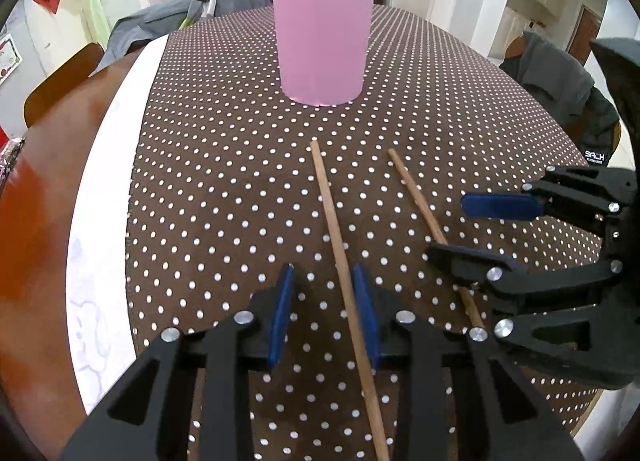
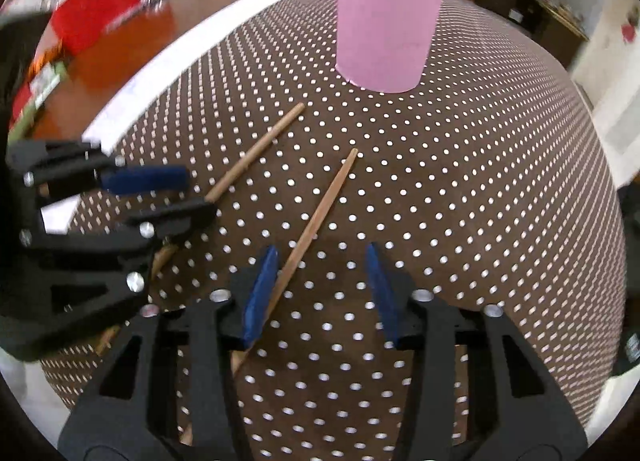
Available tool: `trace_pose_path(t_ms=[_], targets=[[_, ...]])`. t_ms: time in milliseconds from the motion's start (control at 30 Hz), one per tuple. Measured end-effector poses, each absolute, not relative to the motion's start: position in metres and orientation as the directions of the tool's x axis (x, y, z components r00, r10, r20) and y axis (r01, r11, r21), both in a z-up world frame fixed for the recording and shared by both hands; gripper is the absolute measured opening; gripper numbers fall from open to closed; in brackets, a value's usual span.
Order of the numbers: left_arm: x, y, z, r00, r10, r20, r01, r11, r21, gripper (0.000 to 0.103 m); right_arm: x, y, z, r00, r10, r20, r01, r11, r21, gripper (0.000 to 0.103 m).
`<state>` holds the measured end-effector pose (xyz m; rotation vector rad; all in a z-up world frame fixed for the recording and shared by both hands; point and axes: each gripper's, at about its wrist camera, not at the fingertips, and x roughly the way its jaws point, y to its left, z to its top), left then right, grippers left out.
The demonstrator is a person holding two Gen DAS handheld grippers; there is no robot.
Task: Organize utensils
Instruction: 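Close the left tool on one chopstick while the right tool closes on the other, then lift the chopsticks with both tools and carry them over the pink cup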
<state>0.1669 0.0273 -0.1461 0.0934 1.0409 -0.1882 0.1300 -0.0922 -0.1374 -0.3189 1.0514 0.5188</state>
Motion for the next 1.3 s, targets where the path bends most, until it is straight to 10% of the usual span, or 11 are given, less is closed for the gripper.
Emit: trace_pose_path(t_ms=[233, 367, 733, 1300], targets=[[0.184, 0.016, -0.146, 0.468, -0.081, -0.880, 0.210, 0.977, 0.022, 0.029, 0.154, -0.091, -0.137, 0.295, 0.223, -0.929, -0.604, 0.797, 0.000, 0.011], [0.193, 0.012, -0.144, 0.457, -0.087, -0.885, 0.209, 0.978, 0.012, 0.008, 0.171, -0.093, -0.132, 0.265, 0.230, -0.937, -0.618, 0.786, 0.018, 0.011], [0.183, 0.010, -0.132, 0.531, -0.112, -0.840, 0.187, 0.982, -0.013, 0.006, 0.203, -0.109, -0.121, 0.284, 0.319, -0.904, -0.600, 0.795, 0.091, 0.006], [0.150, 0.004, -0.035, 0.837, -0.201, -0.508, 0.190, 0.979, -0.075, 0.006, 0.185, -0.153, -0.035, 0.484, 0.579, -0.656, -0.593, 0.768, 0.241, 0.006]])
